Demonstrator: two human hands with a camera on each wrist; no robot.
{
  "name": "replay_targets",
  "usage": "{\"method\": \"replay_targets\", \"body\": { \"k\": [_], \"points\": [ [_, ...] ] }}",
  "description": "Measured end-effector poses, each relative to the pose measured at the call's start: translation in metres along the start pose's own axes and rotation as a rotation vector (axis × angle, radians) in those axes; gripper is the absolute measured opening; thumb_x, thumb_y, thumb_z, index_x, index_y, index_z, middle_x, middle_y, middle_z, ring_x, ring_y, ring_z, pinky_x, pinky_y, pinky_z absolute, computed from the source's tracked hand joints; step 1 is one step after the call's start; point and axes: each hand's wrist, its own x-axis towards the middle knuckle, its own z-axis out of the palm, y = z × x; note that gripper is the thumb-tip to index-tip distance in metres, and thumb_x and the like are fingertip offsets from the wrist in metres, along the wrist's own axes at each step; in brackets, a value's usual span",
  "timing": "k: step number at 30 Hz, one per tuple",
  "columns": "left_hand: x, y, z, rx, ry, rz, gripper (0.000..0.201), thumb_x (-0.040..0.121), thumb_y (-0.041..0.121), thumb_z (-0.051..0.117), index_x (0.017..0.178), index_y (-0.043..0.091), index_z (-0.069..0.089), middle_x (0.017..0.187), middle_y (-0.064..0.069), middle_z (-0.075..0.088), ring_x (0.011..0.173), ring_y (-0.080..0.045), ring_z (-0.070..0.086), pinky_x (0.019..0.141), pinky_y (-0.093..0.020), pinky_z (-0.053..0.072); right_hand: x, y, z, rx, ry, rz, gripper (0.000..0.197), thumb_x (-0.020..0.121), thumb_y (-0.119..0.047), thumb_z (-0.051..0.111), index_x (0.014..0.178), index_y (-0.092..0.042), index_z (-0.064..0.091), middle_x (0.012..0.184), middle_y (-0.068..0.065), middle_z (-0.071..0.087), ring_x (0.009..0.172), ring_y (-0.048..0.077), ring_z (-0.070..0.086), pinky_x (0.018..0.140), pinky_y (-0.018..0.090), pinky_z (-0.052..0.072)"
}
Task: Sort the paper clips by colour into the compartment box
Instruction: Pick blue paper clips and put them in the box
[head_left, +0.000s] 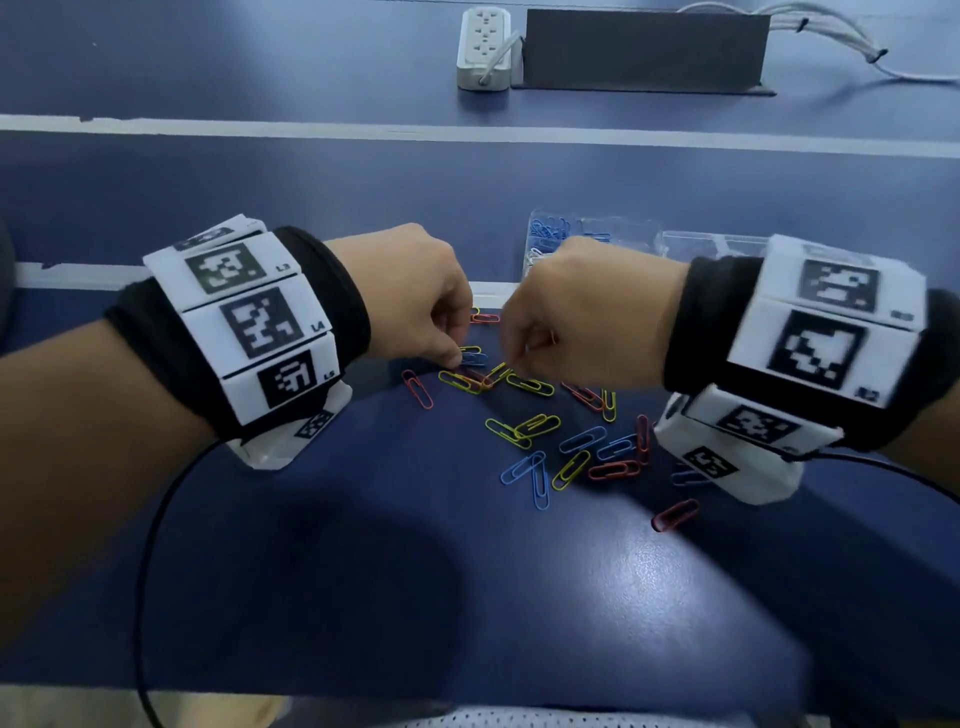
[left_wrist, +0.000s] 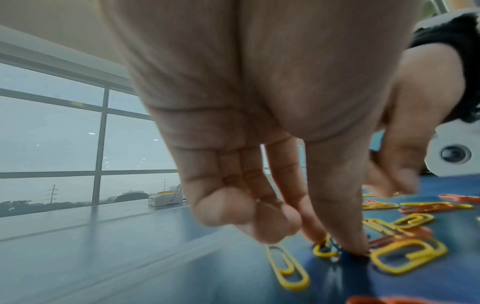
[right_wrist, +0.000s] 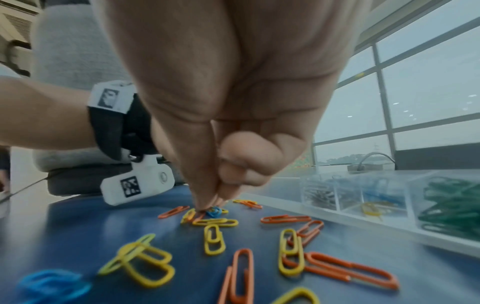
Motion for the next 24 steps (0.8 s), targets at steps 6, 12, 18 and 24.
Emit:
{"method": "replay_targets", "body": {
  "k": [6,12,18,24],
  "points": [
    [-0.004,0.005,0.000,0.064,0.050,0.025,0.012,0.076,0.028,0.062,0.073,0.020,0.070,0.061,0.009,0.059,0.056,-0.003,0.047,0.076,-0.034,0.054,-0.025,0.001,0.004,-0.138,-0.218,-0.145,0.018,0.081,-0.033,0.061,0.096,-0.030,0.070,0.087,-0.008,0.070,0.074,0.009,0.047,0.069,0.021,0.043],
    [-0.008,0.005,-0.001,0.061,0.059,0.017,0.016,0.078,0.025,0.056,0.079,0.020,0.071,0.073,0.003,0.069,0.067,-0.015,0.053,0.080,-0.033,0.053,-0.031,0.003,0.014,-0.126,-0.182,-0.134,0.026,0.082,-0.025,0.056,0.105,-0.033,0.065,0.094,-0.010,0.068,0.074,0.008,0.041,0.067,0.018,0.033],
    [-0.012,0.001,-0.007,-0.049,0.116,0.002,0.015,0.082,0.022,0.059,0.085,0.023,0.074,0.059,0.018,0.056,0.067,-0.009,0.055,0.073,-0.019,0.041,-0.035,0.009,0.012,0.042,-0.108,-0.113,0.028,0.076,-0.018,0.052,0.096,-0.028,0.069,0.078,-0.007,0.063,0.067,0.011,0.048,0.065,0.018,0.036],
    [-0.013,0.003,-0.003,-0.059,0.114,-0.013,0.025,0.081,0.017,0.055,0.099,0.024,0.071,0.057,0.019,0.051,0.058,-0.004,0.049,0.072,-0.020,0.039,-0.038,0.025,0.011,0.224,-0.059,0.083,0.022,0.074,-0.017,0.053,0.076,-0.031,0.070,0.058,-0.017,0.059,0.054,-0.005,0.051,0.058,0.008,0.036]
  ]
}}
